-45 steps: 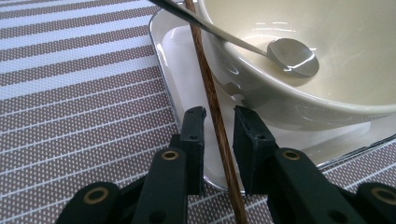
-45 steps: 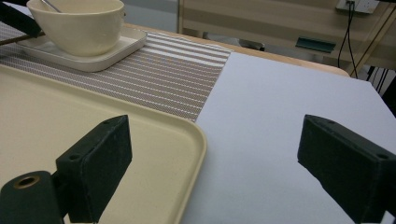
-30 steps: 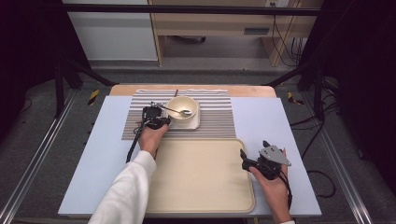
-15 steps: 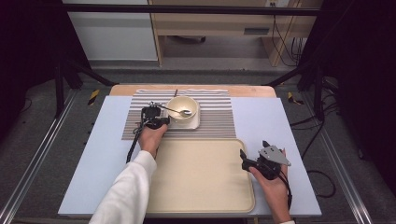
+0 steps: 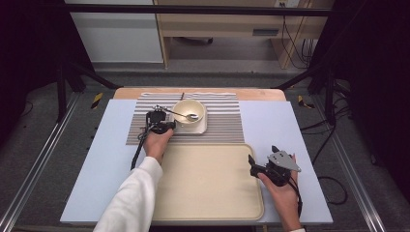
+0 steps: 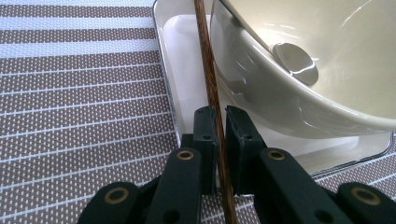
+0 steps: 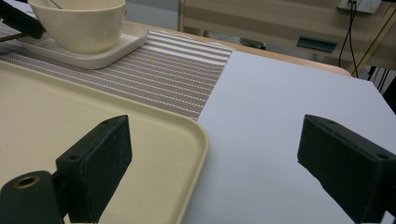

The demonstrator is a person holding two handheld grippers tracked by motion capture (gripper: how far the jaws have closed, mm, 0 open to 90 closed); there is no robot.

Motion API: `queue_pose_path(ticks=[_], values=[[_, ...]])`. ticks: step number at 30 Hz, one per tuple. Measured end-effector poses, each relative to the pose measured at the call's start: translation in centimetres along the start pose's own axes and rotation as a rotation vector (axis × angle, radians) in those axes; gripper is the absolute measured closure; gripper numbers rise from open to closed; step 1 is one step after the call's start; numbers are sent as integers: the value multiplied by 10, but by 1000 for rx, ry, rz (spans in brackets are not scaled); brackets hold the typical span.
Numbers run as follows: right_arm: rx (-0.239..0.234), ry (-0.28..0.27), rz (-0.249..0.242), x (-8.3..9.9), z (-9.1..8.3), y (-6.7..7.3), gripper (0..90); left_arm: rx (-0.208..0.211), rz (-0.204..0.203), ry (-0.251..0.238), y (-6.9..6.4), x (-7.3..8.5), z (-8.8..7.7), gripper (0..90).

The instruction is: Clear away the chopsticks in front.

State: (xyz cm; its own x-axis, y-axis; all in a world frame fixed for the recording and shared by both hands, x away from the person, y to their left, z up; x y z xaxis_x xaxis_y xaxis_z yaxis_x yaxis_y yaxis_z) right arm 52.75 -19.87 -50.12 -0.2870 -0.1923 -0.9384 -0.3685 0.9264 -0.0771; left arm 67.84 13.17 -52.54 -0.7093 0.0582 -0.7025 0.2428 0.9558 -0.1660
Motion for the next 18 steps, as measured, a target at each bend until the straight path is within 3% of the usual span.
queue_pose_path(ticks=[18], values=[[-1, -1, -5, 0, 0, 0, 100, -32, 7, -15, 3, 0, 0, 850]])
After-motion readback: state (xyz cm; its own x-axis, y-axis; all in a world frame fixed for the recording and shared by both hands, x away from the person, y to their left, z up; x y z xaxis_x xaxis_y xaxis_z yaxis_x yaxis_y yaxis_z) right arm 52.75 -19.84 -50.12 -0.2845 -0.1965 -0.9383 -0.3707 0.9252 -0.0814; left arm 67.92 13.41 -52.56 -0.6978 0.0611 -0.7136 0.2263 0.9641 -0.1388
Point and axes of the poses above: each handheld gripper's, and its own axes: z roughly forward along the jaws, x roughly out of its underside, y roughly to its left, the point moved 9 cm from there along z, roughly forward along the jaws, and after that the axes turned 4 degrees about -x, right-handed, at the moved point
